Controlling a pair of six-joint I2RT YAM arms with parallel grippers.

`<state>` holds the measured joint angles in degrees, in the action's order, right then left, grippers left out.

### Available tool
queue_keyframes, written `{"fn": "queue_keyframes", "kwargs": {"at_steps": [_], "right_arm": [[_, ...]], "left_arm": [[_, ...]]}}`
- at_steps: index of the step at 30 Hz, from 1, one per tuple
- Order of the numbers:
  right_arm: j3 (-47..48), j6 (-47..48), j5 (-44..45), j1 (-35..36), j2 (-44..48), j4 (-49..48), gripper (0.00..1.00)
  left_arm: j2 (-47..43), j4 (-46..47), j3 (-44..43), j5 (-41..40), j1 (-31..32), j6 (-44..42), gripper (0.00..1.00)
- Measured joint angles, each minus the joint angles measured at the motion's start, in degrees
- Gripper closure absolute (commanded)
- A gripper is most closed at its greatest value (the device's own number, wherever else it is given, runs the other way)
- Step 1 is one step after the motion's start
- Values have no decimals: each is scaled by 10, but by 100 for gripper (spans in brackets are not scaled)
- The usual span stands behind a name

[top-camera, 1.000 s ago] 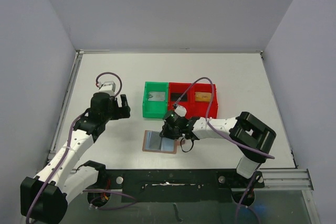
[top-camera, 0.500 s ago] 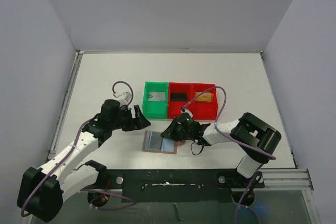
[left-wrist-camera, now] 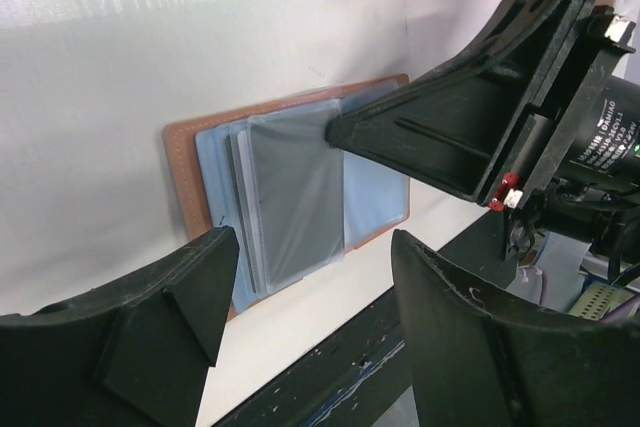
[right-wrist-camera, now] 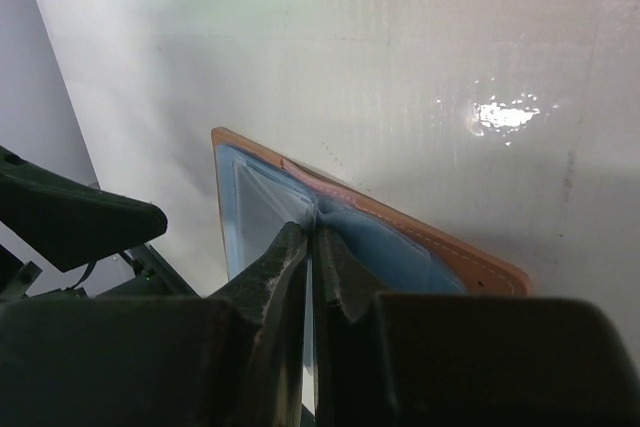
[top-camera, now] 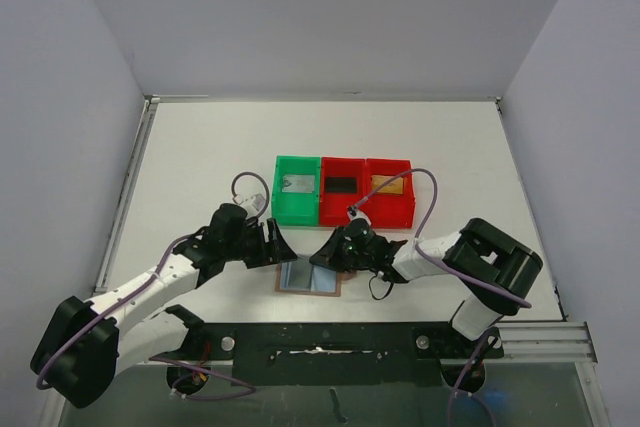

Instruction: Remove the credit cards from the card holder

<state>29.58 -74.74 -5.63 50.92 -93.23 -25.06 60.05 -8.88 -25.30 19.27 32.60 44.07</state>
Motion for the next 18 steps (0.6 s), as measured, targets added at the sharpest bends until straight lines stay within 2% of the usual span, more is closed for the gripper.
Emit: {"fn": "queue_keyframes", "kwargs": {"at_steps": [18], "right_arm": [[-17, 8, -12, 0, 25, -1, 100]], "left_arm": [[3, 40, 23, -10, 7, 33, 42]]}}
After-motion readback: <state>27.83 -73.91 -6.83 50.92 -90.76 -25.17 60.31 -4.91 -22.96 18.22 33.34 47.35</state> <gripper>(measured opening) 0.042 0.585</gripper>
